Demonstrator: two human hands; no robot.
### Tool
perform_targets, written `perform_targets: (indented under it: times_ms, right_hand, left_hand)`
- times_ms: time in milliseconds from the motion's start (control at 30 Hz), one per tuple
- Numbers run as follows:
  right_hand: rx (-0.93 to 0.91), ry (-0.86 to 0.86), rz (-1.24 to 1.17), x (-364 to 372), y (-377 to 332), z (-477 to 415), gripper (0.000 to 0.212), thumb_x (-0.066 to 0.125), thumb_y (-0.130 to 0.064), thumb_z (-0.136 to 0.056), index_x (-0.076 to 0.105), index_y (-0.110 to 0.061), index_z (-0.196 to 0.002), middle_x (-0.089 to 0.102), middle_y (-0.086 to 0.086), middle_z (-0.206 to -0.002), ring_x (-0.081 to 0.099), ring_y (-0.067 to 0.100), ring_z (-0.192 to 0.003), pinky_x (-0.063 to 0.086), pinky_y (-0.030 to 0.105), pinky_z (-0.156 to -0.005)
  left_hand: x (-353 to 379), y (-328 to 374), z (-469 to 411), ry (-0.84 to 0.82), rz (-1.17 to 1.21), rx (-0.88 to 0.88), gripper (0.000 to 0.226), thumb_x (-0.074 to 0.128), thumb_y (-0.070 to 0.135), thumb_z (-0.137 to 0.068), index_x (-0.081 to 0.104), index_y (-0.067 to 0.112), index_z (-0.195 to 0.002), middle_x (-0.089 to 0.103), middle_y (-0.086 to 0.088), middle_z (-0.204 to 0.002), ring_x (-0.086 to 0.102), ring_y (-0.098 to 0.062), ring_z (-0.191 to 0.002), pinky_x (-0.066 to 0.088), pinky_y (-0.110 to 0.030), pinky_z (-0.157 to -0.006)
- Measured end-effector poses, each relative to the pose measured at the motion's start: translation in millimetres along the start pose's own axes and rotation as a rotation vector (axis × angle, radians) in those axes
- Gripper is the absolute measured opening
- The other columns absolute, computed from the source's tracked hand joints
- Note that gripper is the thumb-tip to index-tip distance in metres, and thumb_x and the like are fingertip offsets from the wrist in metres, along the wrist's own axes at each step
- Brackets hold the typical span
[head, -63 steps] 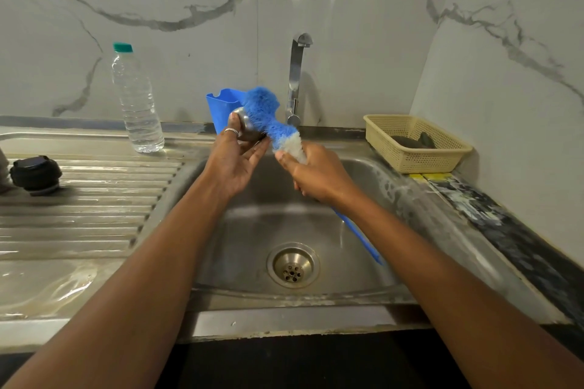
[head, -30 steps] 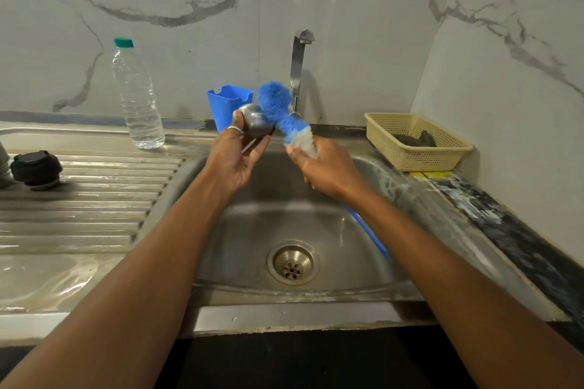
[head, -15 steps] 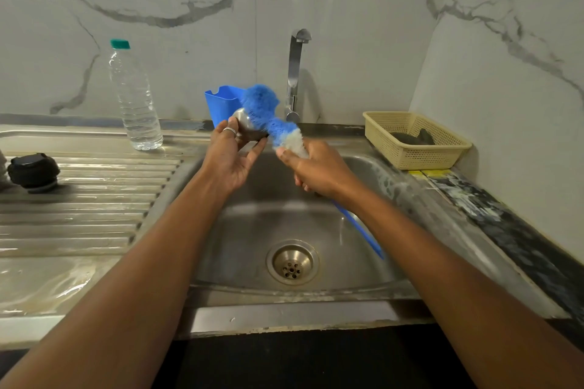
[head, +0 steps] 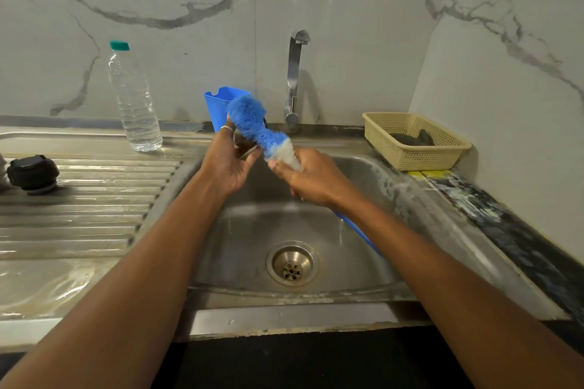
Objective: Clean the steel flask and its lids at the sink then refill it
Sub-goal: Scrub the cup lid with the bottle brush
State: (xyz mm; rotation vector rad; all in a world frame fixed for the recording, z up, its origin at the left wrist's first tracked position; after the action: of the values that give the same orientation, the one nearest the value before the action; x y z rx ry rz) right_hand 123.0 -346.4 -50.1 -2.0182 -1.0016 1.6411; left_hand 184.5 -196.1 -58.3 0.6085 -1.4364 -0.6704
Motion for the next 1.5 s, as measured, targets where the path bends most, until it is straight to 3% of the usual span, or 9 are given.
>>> perform_targets:
  times_ms: [100, 200, 433, 633, 800, 933, 1233, 1400, 1500]
  right_hand:
    - [0.015, 0.082, -0.021, -8.3, 0.0, -5.3, 0.030, 0.057, -0.048, -0.099, 0.061, -0.023, -0.085, 0.065, -0.006, -0.061, 0.061, 0.001, -0.047, 0.046, 0.026, -0.056]
    - [0.045, 0.090, -0.067, -9.5, 7.3, -5.4, 0.026, 0.057, -0.048, -0.100, 0.058, -0.023, -0.108, 0.066, -0.007, -0.071, 0.060, -0.001, -0.047, 0.045, 0.026, -0.057]
    - [0.065, 0.100, -0.127, -5.7, 6.6, -8.8, 0.043, 0.060, -0.049, -0.098, 0.045, -0.016, -0.122, 0.067, -0.001, -0.080, 0.059, -0.001, -0.046, 0.046, 0.023, -0.052]
    - [0.033, 0.001, -0.110, 2.2, -0.3, -1.8, 0.041, 0.060, -0.049, -0.098, 0.044, -0.020, -0.122, 0.064, -0.004, -0.080, 0.059, -0.001, -0.048, 0.045, 0.019, -0.050]
    - [0.083, 0.140, -0.075, -2.4, 5.8, -8.5, 0.045, 0.057, -0.055, -0.097, 0.046, -0.018, -0.121, 0.069, 0.004, -0.095, 0.067, 0.016, -0.074, 0.054, 0.037, -0.069]
    - [0.030, -0.006, -0.049, 1.6, -0.3, -1.3, 0.040, 0.056, -0.054, -0.099, 0.045, -0.023, -0.122, 0.067, -0.002, -0.083, 0.064, 0.006, -0.063, 0.050, 0.029, -0.059]
    - [0.019, 0.018, -0.120, 0.6, -2.4, -3.9, 0.038, 0.058, -0.053, -0.098, 0.048, -0.025, -0.121, 0.068, -0.001, -0.075, 0.062, 0.008, -0.058, 0.052, 0.030, -0.058]
    - [0.056, 0.124, -0.190, -10.6, 2.3, -3.8, 0.031, 0.057, -0.048, -0.100, 0.051, -0.022, -0.116, 0.067, 0.001, -0.067, 0.059, 0.010, -0.049, 0.048, 0.028, -0.055]
    - [0.021, 0.029, -0.197, -5.6, -0.2, 0.2, 0.030, 0.057, -0.046, -0.100, 0.051, -0.024, -0.120, 0.066, 0.000, -0.065, 0.058, 0.010, -0.051, 0.047, 0.025, -0.052]
  left_hand:
    - [-1.5, -0.7, -1.3, 0.017, 0.004, -0.007, 0.032, 0.048, 0.038, -0.107, 0.064, 0.011, -0.105, 0.072, -0.015, -0.103, 0.074, -0.025, -0.096, 0.063, -0.036, -0.085]
    - [0.0, -3.9, -0.2, 0.004, -0.026, -0.020, 0.029, 0.048, 0.039, -0.107, 0.062, 0.013, -0.111, 0.073, -0.019, -0.112, 0.075, -0.028, -0.101, 0.064, -0.035, -0.080]
    - [-1.5, -3.1, 0.2, 0.046, -0.087, 0.001, 0.027, 0.044, 0.042, -0.108, 0.060, 0.020, -0.109, 0.071, -0.015, -0.119, 0.072, -0.024, -0.108, 0.055, -0.038, -0.102]
    - [-5.0, -2.2, -3.5, 0.049, -0.100, 0.022, 0.035, 0.044, 0.044, -0.108, 0.066, 0.016, -0.108, 0.075, -0.009, -0.100, 0.073, -0.020, -0.097, 0.061, -0.029, -0.080]
    - [-5.8, -3.1, -4.7, 0.092, -0.071, 0.019, 0.033, 0.043, 0.042, -0.108, 0.063, 0.015, -0.110, 0.072, -0.009, -0.103, 0.072, -0.023, -0.105, 0.062, -0.027, -0.072]
    - [-5.9, -1.9, -3.4, 0.095, -0.072, 0.017, 0.038, 0.038, 0.043, -0.110, 0.062, 0.016, -0.098, 0.069, -0.008, -0.101, 0.071, -0.020, -0.096, 0.061, -0.029, -0.072]
    - [-0.8, 0.1, -1.1, 0.055, 0.040, 0.012, 0.042, 0.040, 0.048, -0.108, 0.059, 0.013, -0.093, 0.070, -0.010, -0.091, 0.071, -0.025, -0.097, 0.059, -0.041, -0.094]
    - [2.1, -4.9, -5.3, -0.009, 0.081, -0.031, 0.043, 0.048, 0.050, -0.104, 0.057, 0.011, -0.121, 0.067, -0.026, -0.117, 0.075, -0.030, -0.099, 0.063, -0.037, -0.083]
    - [1.7, -3.1, -5.0, 0.001, 0.044, 0.008, 0.040, 0.040, 0.049, -0.107, 0.059, 0.014, -0.105, 0.073, -0.015, -0.097, 0.074, -0.025, -0.093, 0.059, -0.039, -0.094]
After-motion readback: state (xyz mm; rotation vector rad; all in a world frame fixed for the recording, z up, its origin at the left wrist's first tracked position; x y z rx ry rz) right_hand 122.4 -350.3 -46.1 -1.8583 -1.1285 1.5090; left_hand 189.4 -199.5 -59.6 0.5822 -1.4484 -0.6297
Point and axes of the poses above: each hand's wrist, its own z-axis away from the middle knuckle, its own x-axis out of the palm, y = z × x, the point moved 4 cm from there along -z, towards the middle knuckle
